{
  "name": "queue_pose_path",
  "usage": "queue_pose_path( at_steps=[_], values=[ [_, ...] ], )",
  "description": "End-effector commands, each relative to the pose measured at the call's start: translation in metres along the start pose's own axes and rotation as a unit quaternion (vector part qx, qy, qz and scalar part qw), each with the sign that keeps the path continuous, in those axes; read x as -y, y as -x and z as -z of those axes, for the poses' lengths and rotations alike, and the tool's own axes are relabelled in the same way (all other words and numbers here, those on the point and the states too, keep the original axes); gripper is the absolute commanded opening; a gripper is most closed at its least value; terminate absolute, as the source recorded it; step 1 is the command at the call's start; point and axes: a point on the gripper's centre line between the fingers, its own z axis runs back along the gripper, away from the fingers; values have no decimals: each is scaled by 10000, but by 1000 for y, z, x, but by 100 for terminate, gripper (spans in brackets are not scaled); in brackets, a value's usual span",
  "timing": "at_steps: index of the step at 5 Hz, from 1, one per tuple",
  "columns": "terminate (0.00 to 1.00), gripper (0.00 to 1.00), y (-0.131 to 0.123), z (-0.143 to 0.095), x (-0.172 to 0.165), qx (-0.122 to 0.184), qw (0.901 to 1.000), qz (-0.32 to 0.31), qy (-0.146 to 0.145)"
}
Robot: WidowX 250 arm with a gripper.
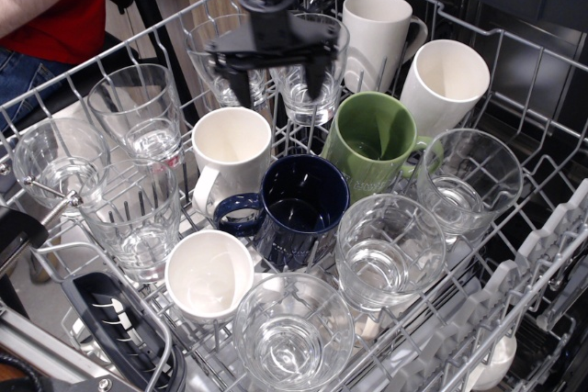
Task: Pick up green mug
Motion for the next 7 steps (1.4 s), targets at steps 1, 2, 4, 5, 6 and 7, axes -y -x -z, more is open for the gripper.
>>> queue_pose_path(
  at_steps=[1, 2, 4, 5, 6, 7],
  values=[
    [0, 100, -23, 23, 52, 256, 9990, -301, -199],
    [0, 100, -28, 44, 61, 100, 9985, -360, -395],
    [0, 100, -18, 78, 46, 368, 9980, -183, -474],
    [0, 100, -17, 89, 34, 479, 9975, -52, -514],
    [0, 100, -16, 97, 33, 466, 9976, -111, -500],
    [0, 0, -17, 104, 35, 537, 9973, -226, -452]
  ],
)
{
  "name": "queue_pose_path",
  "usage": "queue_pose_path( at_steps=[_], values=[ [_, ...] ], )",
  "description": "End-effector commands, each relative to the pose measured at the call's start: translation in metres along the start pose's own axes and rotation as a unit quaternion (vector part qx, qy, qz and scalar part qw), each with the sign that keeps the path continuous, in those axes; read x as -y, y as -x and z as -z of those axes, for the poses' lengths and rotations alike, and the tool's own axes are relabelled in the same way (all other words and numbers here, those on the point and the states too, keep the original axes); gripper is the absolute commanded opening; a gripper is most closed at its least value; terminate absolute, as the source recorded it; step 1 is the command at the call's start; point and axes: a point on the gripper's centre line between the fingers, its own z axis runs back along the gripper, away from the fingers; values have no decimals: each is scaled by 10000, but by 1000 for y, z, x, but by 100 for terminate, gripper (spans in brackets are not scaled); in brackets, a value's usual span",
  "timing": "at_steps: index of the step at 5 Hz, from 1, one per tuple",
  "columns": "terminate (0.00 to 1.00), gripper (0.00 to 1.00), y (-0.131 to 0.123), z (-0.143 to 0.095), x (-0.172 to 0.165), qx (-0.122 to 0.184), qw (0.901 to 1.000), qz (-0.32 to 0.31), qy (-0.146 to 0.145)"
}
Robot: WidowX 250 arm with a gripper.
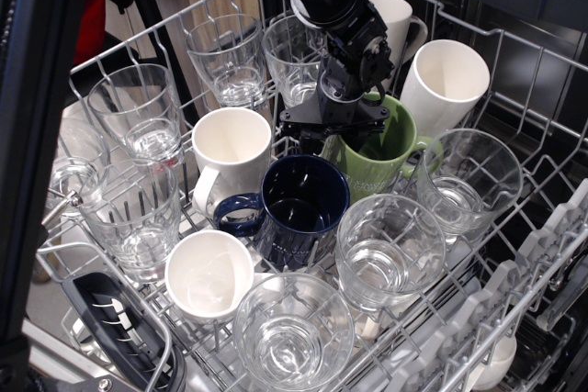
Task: Pick up green mug
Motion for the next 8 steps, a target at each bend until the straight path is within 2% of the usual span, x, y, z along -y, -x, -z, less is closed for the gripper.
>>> queue_pose_path(
  at_steps=[1, 2, 4, 6, 7, 8],
  values=[
    [0, 0, -16, -10, 4, 143, 9995, -227, 189],
    [0, 0, -23, -21, 2, -4, 9992, -280, 276],
    [0, 0, -46, -87, -8, -820, 9929, -429, 750],
    [0, 0, -48, -153, -11, -1196, 9838, -395, 1278],
    [0, 0, -46, -187, -19, -1488, 9775, -353, 1453],
    [0, 0, -46, -202, -28, -1630, 9765, -211, 1393]
  ],
)
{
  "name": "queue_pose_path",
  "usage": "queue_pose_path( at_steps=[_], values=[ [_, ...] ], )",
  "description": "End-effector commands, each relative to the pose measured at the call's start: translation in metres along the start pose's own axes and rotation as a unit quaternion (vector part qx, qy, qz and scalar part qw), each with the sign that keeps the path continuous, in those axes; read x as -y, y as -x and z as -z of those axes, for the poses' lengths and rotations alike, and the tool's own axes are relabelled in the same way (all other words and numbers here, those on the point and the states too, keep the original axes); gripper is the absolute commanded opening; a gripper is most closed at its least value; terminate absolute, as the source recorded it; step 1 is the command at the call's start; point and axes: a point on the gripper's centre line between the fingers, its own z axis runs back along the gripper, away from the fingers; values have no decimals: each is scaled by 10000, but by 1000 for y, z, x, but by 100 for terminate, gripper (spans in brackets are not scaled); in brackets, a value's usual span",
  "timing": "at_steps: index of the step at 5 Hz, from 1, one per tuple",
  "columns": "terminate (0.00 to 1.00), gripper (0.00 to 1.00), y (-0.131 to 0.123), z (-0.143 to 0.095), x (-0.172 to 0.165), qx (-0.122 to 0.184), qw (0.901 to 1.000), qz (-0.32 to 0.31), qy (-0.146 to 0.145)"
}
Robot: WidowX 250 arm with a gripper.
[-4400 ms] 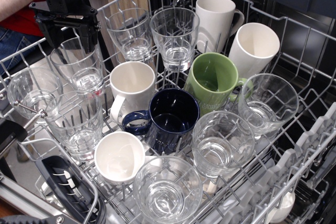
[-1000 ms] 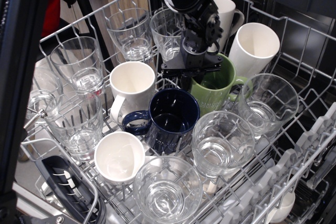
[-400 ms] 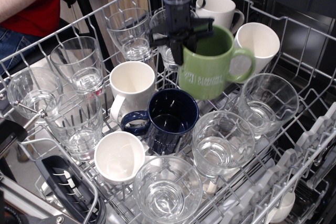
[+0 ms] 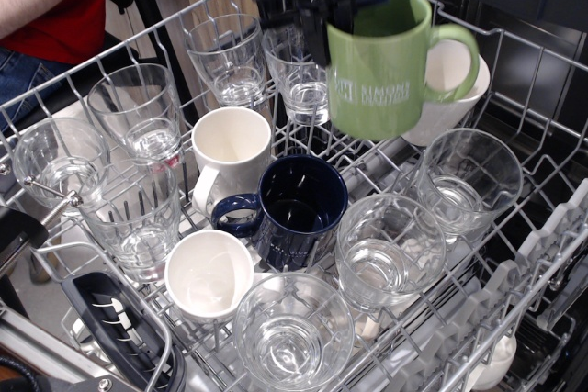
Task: Pick up green mug
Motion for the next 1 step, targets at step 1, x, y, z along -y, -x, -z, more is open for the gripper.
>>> queue_pose_path(
  at_steps=[1],
  values=[
    [100, 0, -3, -71, -1, 759, 9967, 208, 204]
  ],
)
